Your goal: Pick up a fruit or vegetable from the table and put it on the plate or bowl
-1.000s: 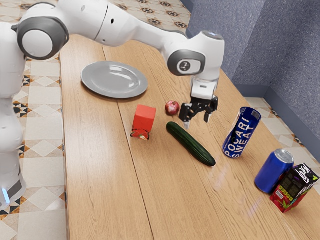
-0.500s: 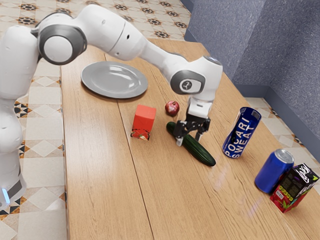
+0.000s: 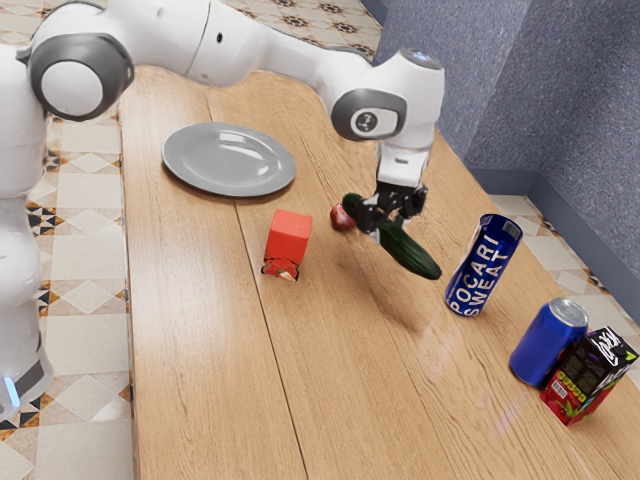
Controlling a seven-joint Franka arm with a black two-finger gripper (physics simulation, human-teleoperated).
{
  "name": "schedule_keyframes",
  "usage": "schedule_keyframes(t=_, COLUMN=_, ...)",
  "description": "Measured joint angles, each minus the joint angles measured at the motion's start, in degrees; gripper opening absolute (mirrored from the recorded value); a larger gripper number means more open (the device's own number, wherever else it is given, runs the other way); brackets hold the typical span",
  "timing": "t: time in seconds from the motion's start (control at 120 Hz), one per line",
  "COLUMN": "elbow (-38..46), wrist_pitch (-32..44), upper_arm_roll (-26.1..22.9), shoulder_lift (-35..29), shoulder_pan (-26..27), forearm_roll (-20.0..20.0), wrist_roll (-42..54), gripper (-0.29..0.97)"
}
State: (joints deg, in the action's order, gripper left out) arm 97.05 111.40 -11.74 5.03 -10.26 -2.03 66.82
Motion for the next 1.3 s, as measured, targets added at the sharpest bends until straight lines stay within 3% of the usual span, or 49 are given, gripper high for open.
schedule_keyframes(t=0.075, elbow=0.0, wrist_pitch=-2.9, upper_arm_roll=15.4, shoulder_lift=-4.1, shoulder_pan=10.0, forearm_roll=-0.3, wrist_roll=-1.6, gripper=0.24)
schedule_keyframes(t=0.192, elbow=0.4, wrist_pitch=-6.7, upper_arm_roll=32.1, shoulder_lift=-7.4, shoulder_pan=17.7, forearm_roll=-0.4, wrist_roll=-4.1, gripper=0.24)
schedule_keyframes(t=0.292, elbow=1.4, wrist_pitch=-8.7, upper_arm_roll=41.2, shoulder_lift=-7.8, shoulder_pan=16.0, forearm_roll=-1.3, wrist_roll=-6.9, gripper=0.24)
schedule_keyframes(t=0.383, elbow=2.5, wrist_pitch=-9.8, upper_arm_roll=44.8, shoulder_lift=-7.6, shoulder_pan=9.8, forearm_roll=-2.6, wrist_roll=-9.3, gripper=0.24)
schedule_keyframes(t=0.483, elbow=4.8, wrist_pitch=-9.6, upper_arm_roll=45.2, shoulder_lift=-7.3, shoulder_pan=3.7, forearm_roll=-4.1, wrist_roll=-11.5, gripper=0.24)
schedule_keyframes(t=0.608, elbow=6.9, wrist_pitch=-7.7, upper_arm_roll=41.0, shoulder_lift=-6.7, shoulder_pan=-0.8, forearm_roll=-5.0, wrist_roll=-13.7, gripper=0.23)
schedule_keyframes(t=0.783, elbow=10.1, wrist_pitch=-5.3, upper_arm_roll=39.0, shoulder_lift=-6.2, shoulder_pan=3.3, forearm_roll=-4.9, wrist_roll=-16.1, gripper=0.23)
schedule_keyframes(t=0.925, elbow=10.7, wrist_pitch=-4.4, upper_arm_roll=39.0, shoulder_lift=-6.2, shoulder_pan=8.4, forearm_roll=-4.6, wrist_roll=-17.6, gripper=0.50)
schedule_keyframes(t=1.117, elbow=10.6, wrist_pitch=-3.9, upper_arm_roll=39.0, shoulder_lift=-6.3, shoulder_pan=12.3, forearm_roll=-4.4, wrist_roll=-19.2, gripper=0.63)
schedule_keyframes(t=1.183, elbow=9.4, wrist_pitch=-4.4, upper_arm_roll=35.4, shoulder_lift=-7.5, shoulder_pan=9.2, forearm_roll=-4.5, wrist_roll=-20.3, gripper=0.65)
schedule_keyframes(t=1.3, elbow=-6.1, wrist_pitch=-13.1, upper_arm_roll=19.9, shoulder_lift=-7.9, shoulder_pan=-1.2, forearm_roll=-4.9, wrist_roll=-25.8, gripper=0.67)
